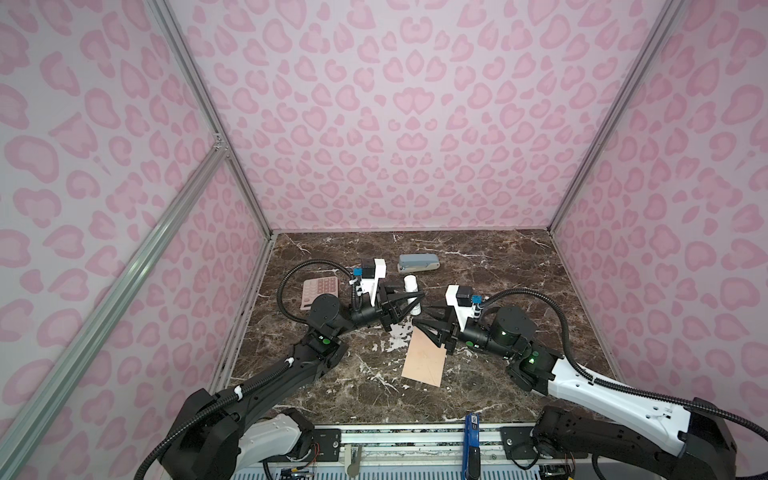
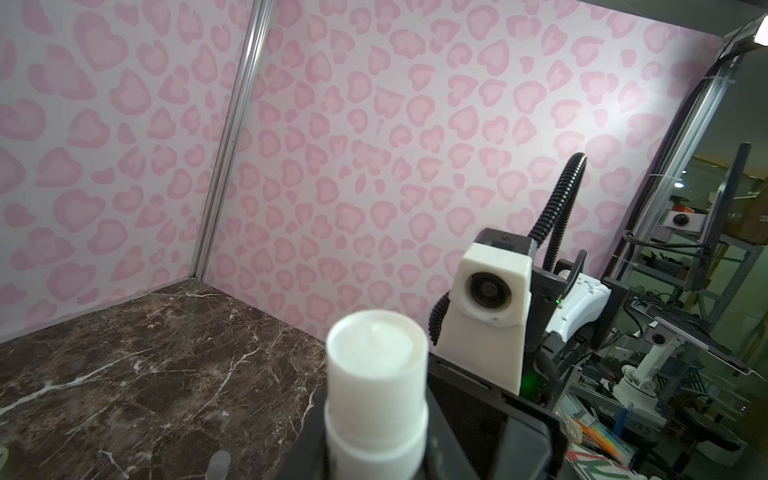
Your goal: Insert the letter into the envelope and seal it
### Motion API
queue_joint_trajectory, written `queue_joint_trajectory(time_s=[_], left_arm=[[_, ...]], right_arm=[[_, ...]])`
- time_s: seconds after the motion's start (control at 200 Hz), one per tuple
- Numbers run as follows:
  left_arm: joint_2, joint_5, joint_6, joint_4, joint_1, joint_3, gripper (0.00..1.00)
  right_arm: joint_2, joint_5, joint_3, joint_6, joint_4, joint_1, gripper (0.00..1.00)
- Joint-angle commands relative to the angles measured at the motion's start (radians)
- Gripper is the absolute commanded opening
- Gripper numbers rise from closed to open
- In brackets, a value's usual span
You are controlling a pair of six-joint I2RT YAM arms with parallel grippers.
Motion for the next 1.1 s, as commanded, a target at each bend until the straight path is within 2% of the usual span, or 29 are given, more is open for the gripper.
queue_joint_trajectory(time_s=[0.0,0.335,0.595,0.8,0.91,1.095], left_arm=[[0.011,0.054,-0.033,0.097,0.002,0.012,0.04],[0.021,0.076,-0.054,0.122,0.002,0.009,0.04],[0.024,0.079,-0.057,0.126,0.002,0.007,0.04],[0.037,0.082,-0.065,0.134,0.002,0.007,0.04],[0.039,0.062,-0.061,0.13,0.001,0.001,0.04],[0.01,-0.033,0.015,0.044,-0.026,-0.01,0.04]], right_arm=[[0.013,-0.082,0.003,0.03,0.074,-0.001,0.44],[0.031,-0.086,0.019,0.019,0.103,-0.003,0.37],[0.027,-0.088,0.02,0.008,0.095,-0.003,0.25],[0.024,-0.079,0.026,-0.002,0.086,-0.002,0.22],[0.019,-0.019,0.032,-0.041,0.059,0.013,0.22],[-0.009,0.167,0.028,-0.132,0.033,0.051,0.18]])
